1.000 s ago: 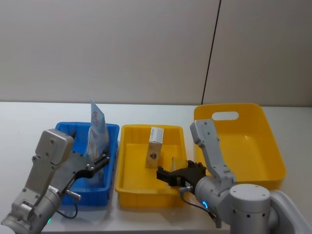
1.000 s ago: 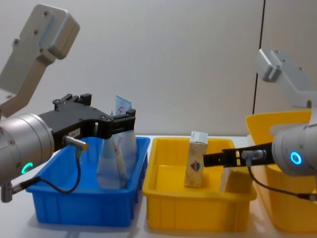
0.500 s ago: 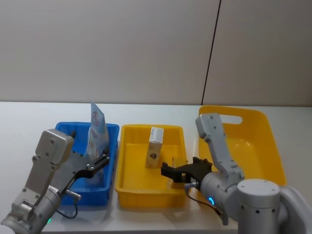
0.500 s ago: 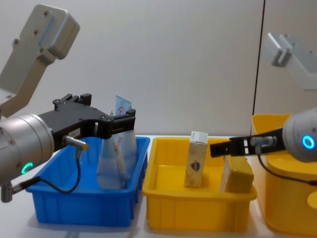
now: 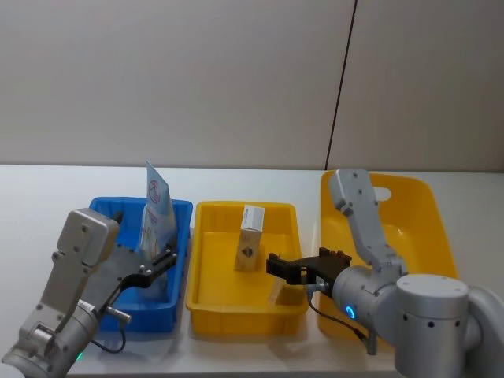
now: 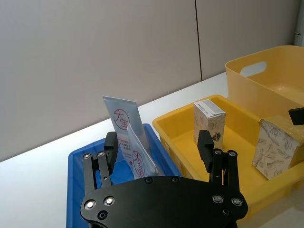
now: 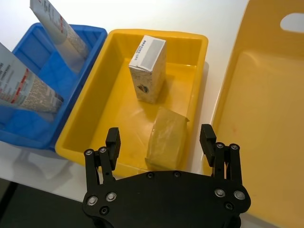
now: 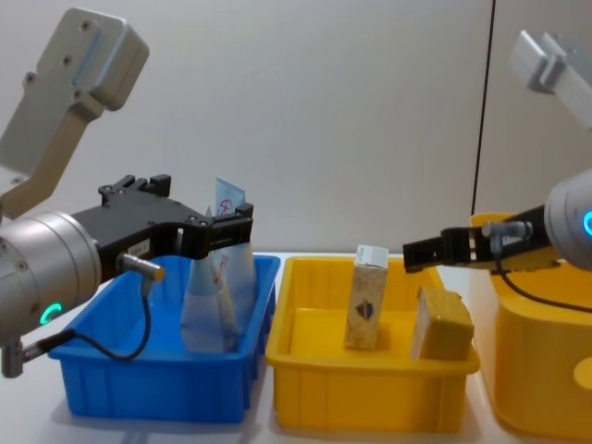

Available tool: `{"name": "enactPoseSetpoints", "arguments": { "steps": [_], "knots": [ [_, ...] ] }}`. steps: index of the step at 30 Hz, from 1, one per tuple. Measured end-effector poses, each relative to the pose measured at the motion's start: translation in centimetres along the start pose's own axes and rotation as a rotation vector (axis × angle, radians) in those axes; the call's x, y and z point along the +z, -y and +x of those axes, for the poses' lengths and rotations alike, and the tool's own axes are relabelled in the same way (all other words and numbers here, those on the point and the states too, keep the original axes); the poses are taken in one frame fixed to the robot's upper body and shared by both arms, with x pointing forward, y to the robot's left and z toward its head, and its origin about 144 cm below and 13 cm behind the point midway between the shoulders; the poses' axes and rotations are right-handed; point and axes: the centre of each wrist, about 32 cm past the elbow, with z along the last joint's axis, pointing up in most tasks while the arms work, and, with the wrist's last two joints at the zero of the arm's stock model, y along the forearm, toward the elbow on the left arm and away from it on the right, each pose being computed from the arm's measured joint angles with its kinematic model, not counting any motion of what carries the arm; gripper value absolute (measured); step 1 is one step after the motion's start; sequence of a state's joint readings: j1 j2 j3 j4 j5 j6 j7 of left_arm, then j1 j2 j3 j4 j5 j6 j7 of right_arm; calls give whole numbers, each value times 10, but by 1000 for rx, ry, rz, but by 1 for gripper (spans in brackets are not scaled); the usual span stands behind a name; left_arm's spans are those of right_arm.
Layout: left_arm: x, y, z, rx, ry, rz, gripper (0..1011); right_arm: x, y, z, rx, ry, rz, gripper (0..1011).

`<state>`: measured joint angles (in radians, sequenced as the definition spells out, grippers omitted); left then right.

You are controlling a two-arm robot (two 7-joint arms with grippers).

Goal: Bimanual collaborative sorting of washing and personal care products

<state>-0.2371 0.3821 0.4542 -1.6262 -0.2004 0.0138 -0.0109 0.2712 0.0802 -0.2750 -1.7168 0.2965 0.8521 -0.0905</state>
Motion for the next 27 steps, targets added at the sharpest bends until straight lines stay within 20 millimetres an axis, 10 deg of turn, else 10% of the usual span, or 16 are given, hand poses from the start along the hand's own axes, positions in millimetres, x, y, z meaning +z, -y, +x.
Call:
{"name": "enactPoseSetpoints", "arguments": {
  "steps": [27],
  "knots": [
    [0,0,0,0,0,0,1001,6,6,-18,2,-48,-50,1006]
  ]
}}
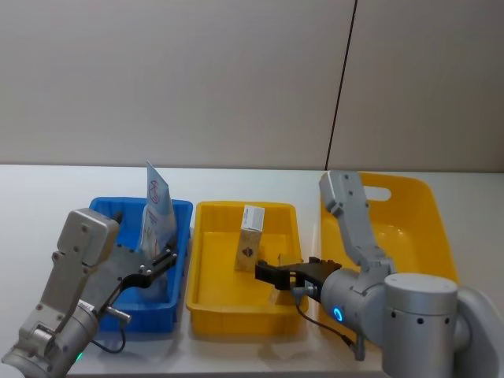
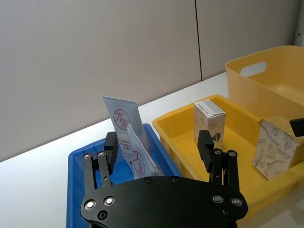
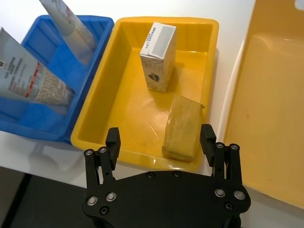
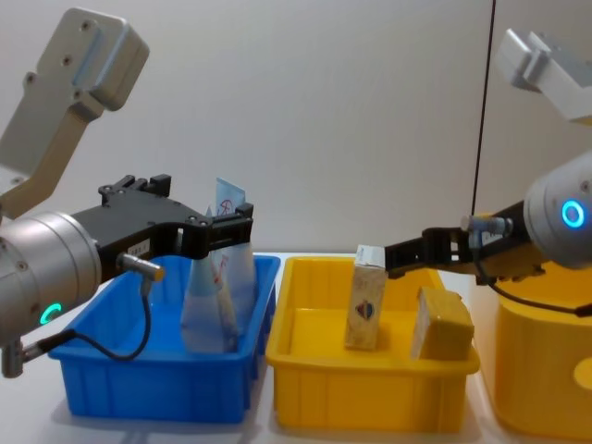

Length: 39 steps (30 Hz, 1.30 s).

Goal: Bimanual collaborative sorting of washing and personal care products

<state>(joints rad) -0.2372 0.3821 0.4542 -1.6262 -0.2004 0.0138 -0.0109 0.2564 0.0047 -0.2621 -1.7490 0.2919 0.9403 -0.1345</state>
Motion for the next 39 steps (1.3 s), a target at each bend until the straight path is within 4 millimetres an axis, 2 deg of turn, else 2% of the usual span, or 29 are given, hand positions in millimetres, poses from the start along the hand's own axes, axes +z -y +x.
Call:
{"name": "enactPoseSetpoints", "arguments": {
  "steps": [19,39],
  "knots": [
    [0,0,0,0,0,0,1001,-13,-7,-5,-56,44,-54,1006],
    [0,0,0,0,0,0,1001,-14,-13,-6,-122,86,-58,1006]
  ]
}}
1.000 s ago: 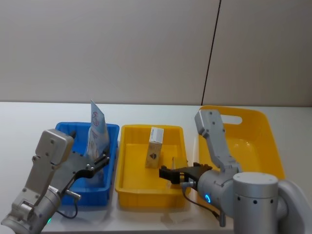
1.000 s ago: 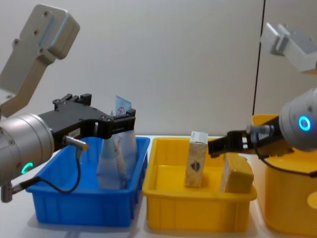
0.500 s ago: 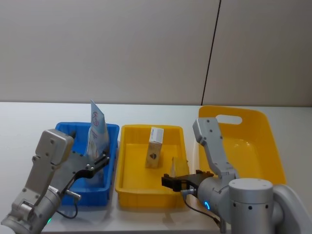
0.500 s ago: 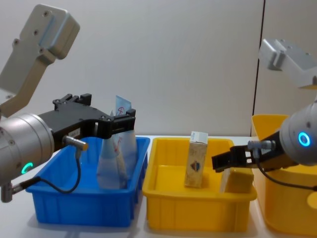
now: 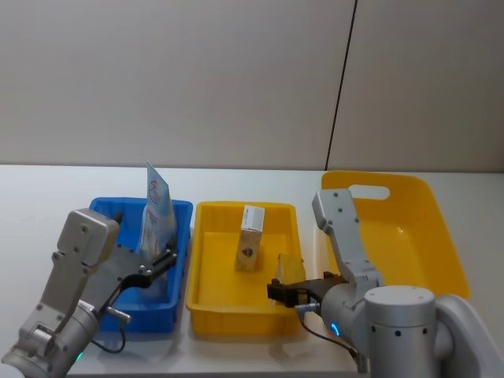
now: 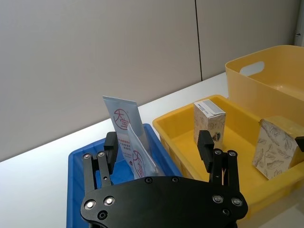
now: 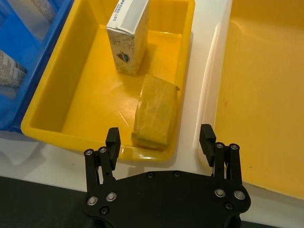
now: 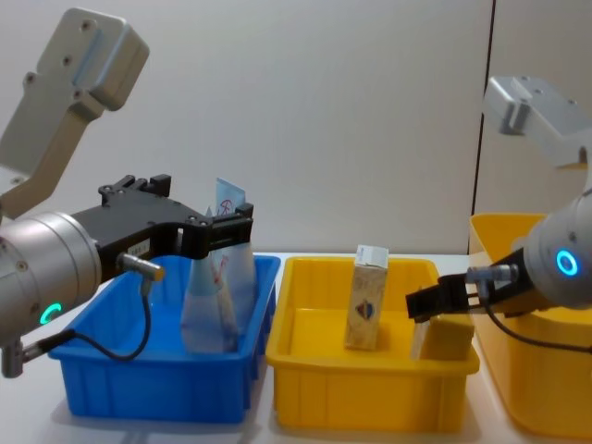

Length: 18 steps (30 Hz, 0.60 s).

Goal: Bimanual collaborative sorting of washing and personal care products

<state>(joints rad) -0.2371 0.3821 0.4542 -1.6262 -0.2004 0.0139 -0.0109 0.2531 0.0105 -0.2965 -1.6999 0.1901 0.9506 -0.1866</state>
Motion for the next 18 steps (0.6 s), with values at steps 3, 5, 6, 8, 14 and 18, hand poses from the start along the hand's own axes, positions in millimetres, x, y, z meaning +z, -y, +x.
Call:
{"name": "enactPoseSetpoints", "arguments": {
  "steps": [3,5,6,8,14,18],
  "knots": [
    [0,0,0,0,0,0,1001,0,-1,0,-7,3,0,1006],
    [0,0,0,0,0,0,1001,1,-3,0,-13,5,0,1006],
    [0,0,0,0,0,0,1001,1,-3,0,-13,5,0,1006],
    [0,0,0,0,0,0,1001,1,-3,0,-16,6,-1,1006],
    [0,0,0,0,0,0,1001,2,-6,-1,-24,10,-5,1006],
    [0,0,0,0,0,0,1001,3,-10,-1,-29,14,-9,1006]
  ]
}}
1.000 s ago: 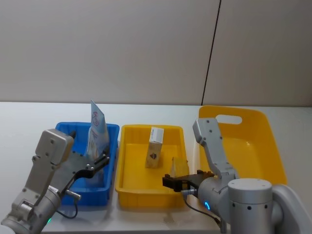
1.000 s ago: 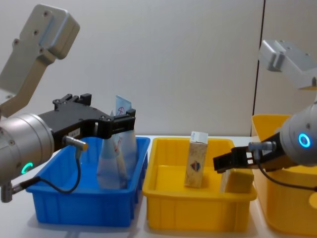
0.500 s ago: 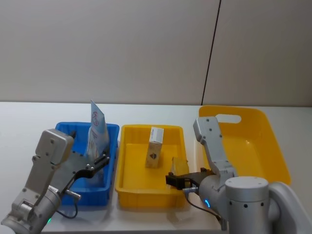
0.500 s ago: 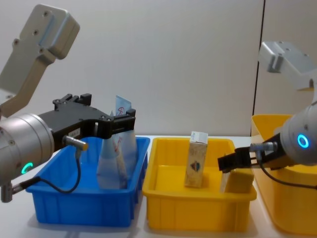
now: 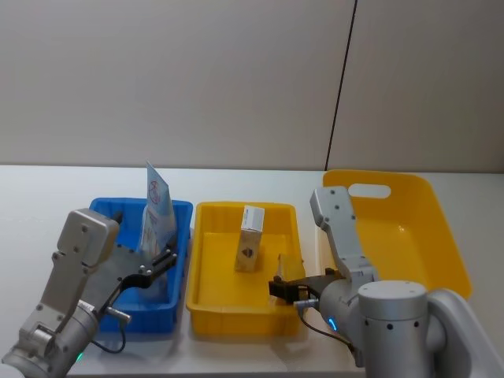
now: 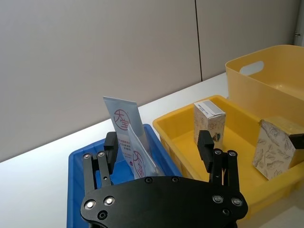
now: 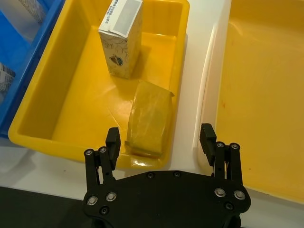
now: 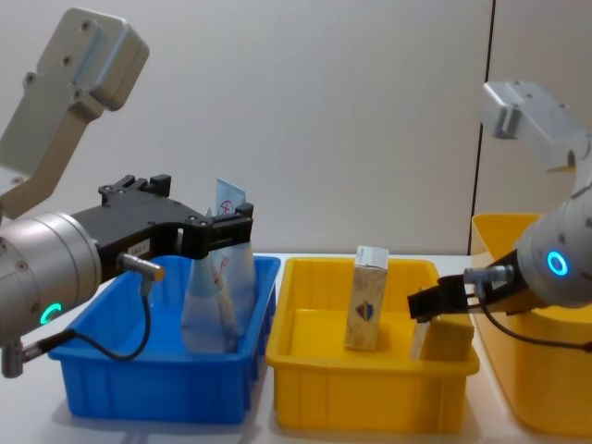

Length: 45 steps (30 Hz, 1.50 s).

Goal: Bimanual collaborative sorting of washing and personal care products

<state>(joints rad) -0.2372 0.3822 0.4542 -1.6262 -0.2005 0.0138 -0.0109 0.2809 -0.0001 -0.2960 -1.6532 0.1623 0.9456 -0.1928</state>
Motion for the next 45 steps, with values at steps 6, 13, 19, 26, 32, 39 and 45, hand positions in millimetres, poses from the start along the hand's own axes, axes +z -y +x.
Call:
{"name": "enactPoseSetpoints", "arguments": {
  "steps": [6,13,19,26,32,39,45],
  "knots": [
    [0,0,0,0,0,0,1001,2,-4,0,-5,8,-6,1006],
    [0,0,0,0,0,0,1001,5,-10,0,-7,15,-16,1006],
    [0,0,0,0,0,0,1001,7,-13,0,-1,18,-25,1006],
    [0,0,0,0,0,0,1001,8,-16,0,7,17,-36,1006],
    [0,0,0,0,0,0,1001,8,-16,0,11,16,-41,982],
    [0,0,0,0,0,0,1001,9,-17,-1,14,15,-40,824],
    [0,0,0,0,0,0,1001,9,-17,-1,16,15,-40,648]
  ]
}}
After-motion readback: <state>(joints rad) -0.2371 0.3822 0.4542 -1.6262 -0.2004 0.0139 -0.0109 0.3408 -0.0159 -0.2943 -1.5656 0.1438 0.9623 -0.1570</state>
